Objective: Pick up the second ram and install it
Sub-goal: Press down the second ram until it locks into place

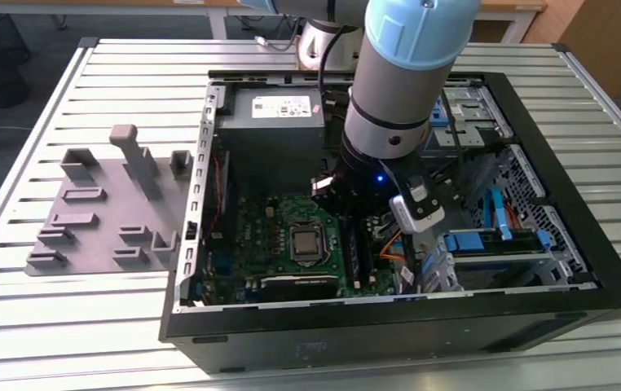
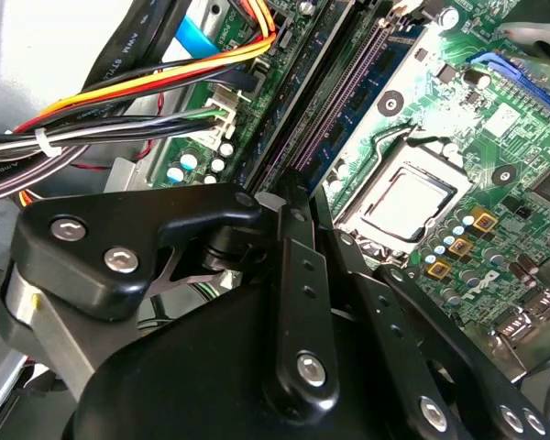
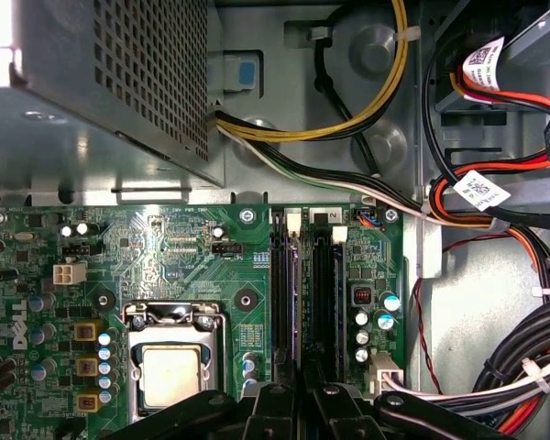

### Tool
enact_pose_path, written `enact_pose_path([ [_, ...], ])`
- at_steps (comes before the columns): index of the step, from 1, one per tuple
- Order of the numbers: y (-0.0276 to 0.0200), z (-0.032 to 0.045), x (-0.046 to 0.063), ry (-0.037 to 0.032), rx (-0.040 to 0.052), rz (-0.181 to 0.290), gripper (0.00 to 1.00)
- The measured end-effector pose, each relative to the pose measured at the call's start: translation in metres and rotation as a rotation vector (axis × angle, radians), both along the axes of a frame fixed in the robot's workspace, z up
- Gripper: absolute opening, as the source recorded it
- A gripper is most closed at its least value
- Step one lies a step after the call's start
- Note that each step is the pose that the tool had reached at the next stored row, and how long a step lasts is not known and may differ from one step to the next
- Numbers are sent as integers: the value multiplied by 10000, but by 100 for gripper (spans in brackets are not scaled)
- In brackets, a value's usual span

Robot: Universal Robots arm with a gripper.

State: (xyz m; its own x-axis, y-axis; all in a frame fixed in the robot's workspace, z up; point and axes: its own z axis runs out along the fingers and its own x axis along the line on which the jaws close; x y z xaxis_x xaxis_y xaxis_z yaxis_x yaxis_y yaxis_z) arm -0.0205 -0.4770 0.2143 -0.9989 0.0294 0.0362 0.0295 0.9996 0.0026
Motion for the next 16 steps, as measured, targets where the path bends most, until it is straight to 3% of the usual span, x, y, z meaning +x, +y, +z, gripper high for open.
enact_pose_path([
  [16, 0, 56, 0, -1, -1, 0, 14],
])
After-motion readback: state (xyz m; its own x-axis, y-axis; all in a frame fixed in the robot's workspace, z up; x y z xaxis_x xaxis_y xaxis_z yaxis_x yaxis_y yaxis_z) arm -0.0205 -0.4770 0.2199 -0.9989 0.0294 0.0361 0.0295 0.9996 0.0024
